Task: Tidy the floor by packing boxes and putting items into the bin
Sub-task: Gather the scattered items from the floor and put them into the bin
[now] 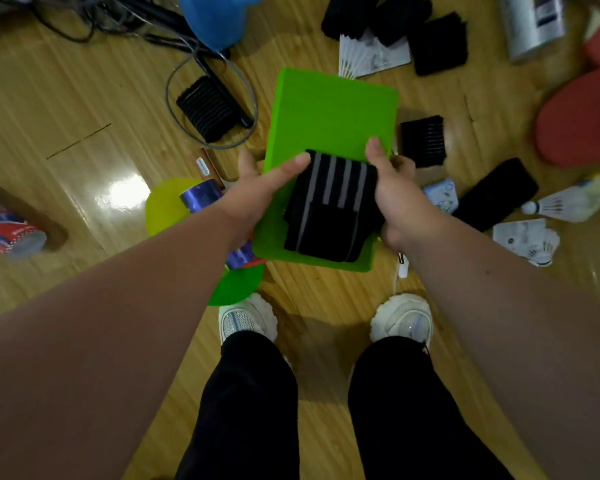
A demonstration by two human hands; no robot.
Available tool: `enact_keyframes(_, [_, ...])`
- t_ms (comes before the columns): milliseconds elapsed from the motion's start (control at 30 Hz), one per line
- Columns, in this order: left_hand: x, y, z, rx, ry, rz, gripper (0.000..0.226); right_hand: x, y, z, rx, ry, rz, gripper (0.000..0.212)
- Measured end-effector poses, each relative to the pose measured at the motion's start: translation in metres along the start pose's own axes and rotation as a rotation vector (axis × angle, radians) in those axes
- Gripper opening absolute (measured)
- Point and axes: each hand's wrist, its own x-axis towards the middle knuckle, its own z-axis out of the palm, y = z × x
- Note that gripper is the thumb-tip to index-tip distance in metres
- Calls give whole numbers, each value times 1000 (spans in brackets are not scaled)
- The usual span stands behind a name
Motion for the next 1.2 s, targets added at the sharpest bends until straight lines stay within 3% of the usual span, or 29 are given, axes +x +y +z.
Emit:
enact_keyframes(100, [-9,8,-8,-18,-19,52,110,-9,-13,16,14,-1,8,86])
enact_keyframes(233, [-16,15,-31,-34,-49,29,103,-16,-21,39,15,-30,10,70])
enact_keyframes(367, [-21,15,-61,-120,-20,8,105,-20,-24,60,105,-164,97,73])
enact_keyframes(467, [-22,16,-85,-203,58,40,99,-15,-19,74,80,-37,62,60])
enact_keyframes(533, [-20,19,-105,-237,96,88,79,-6,-7,84,-31,47,56,46])
enact_keyframes(667, [-13,18,-146,-226,136,82,64,10,43,102,-632,99,-85,35])
enact_keyframes(833, [5,0,-165,-281,109,95,60,8,98,130,-733,-257,-208,40])
enact_keyframes(933, [16,-12,-167,-344,68,113,53,18,117,150,-838,-212,-259,71])
enact_keyframes(1033, [24,-18,-164,-388,40,134,49,32,128,162,-837,-216,-159,92])
enact_keyframes(1100, [28,-20,-163,-395,34,147,50,38,132,164,-892,-299,-121,88])
enact_keyframes(1200, [28,-17,-160,-391,30,168,51,36,131,158,-957,-267,-167,73])
